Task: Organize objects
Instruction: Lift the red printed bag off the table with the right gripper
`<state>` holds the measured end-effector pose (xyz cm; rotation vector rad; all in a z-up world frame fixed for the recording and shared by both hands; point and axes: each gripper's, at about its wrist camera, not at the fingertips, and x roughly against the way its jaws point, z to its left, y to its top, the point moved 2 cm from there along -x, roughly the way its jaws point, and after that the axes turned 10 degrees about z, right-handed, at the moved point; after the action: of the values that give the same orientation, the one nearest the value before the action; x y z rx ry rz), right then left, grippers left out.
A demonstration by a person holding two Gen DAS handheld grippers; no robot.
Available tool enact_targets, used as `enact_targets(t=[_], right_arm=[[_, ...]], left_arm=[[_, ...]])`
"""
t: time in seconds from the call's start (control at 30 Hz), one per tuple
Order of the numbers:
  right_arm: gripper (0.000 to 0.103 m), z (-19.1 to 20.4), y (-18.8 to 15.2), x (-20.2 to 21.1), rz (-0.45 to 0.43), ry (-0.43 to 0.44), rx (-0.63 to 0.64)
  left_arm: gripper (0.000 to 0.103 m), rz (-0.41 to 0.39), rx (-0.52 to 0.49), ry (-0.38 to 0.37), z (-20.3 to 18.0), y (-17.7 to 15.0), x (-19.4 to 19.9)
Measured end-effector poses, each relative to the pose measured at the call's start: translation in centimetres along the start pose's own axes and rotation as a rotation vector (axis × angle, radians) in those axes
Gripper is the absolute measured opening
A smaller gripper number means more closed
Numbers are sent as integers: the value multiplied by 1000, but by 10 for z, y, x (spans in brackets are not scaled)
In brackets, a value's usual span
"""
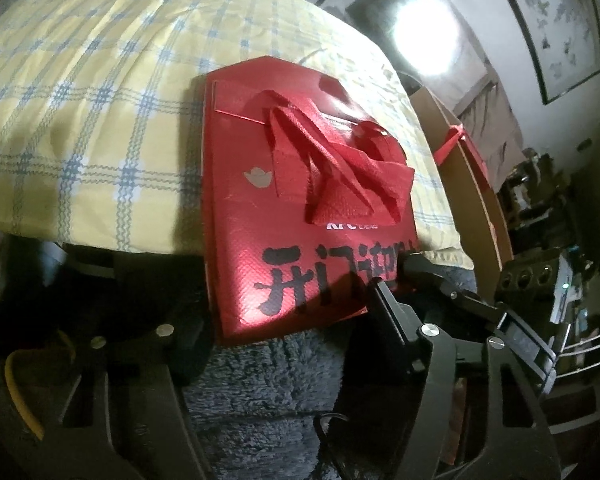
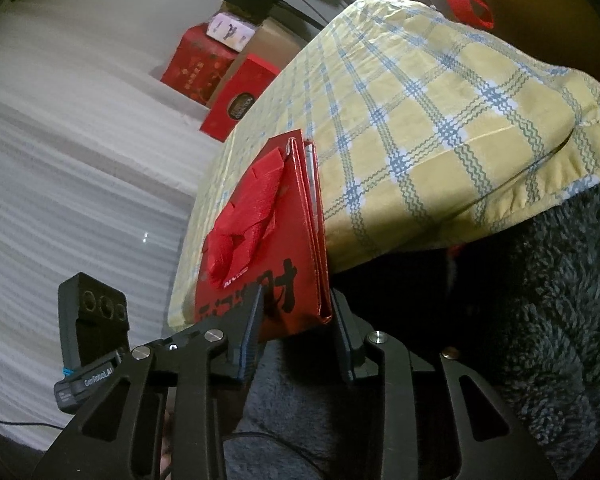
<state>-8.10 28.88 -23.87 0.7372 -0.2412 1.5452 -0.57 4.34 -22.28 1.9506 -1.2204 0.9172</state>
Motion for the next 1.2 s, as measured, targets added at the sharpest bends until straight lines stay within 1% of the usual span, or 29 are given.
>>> enact_targets(t=[0.17, 0.3, 0.43, 0.5, 0.53, 0.57, 0.6, 0.77, 0.83, 1.0, 1.03, 1.1, 1.13, 1.2], right_arm=[[32, 1, -1, 1, -9, -17, 4], [32, 1, -1, 1, -9, -18, 2], [32, -1, -1, 1, -4, -1, -15], [36, -4, -2, -1, 5, 10, -28], [38, -4, -1, -2, 9, 14, -34], [42, -6, -1, -4, 16, 15, -38], [44, -6, -1, -5, 21, 16, -40], [44, -8, 3, -9, 34, 69, -57], [43, -10, 3, -11, 41, 88, -63], [43, -12, 4, -14, 31, 88, -63], [42, -13, 4, -14, 29, 88, -64], [35, -13, 4, -13, 24, 94, -59], [34, -11, 4, -13, 20, 91, -48], [32, -7, 4, -10, 2, 73, -19]], left_arm=[[61, -8, -4, -3, 0, -1, 2], [61, -8, -11, 0, -1, -1, 2], [63, 6, -1, -19, 1, 0, -1], [64, 22, 6, -38, 4, 1, -5], [65, 24, 18, -50, 6, 1, -7], [66, 23, 24, -57, 8, 2, -7], [66, 20, 27, -64, 8, 3, -8], [67, 6, 31, -105, 8, 6, -9], [67, 16, 30, -135, 6, 6, -11], [67, 8, 31, -156, 5, 6, -12], [66, 5, 35, -160, 5, 7, -13], [64, -5, 37, -159, 6, 6, -11], [60, -17, 37, -152, 6, 6, -10], [59, -26, 31, -155, 8, 3, -8]])
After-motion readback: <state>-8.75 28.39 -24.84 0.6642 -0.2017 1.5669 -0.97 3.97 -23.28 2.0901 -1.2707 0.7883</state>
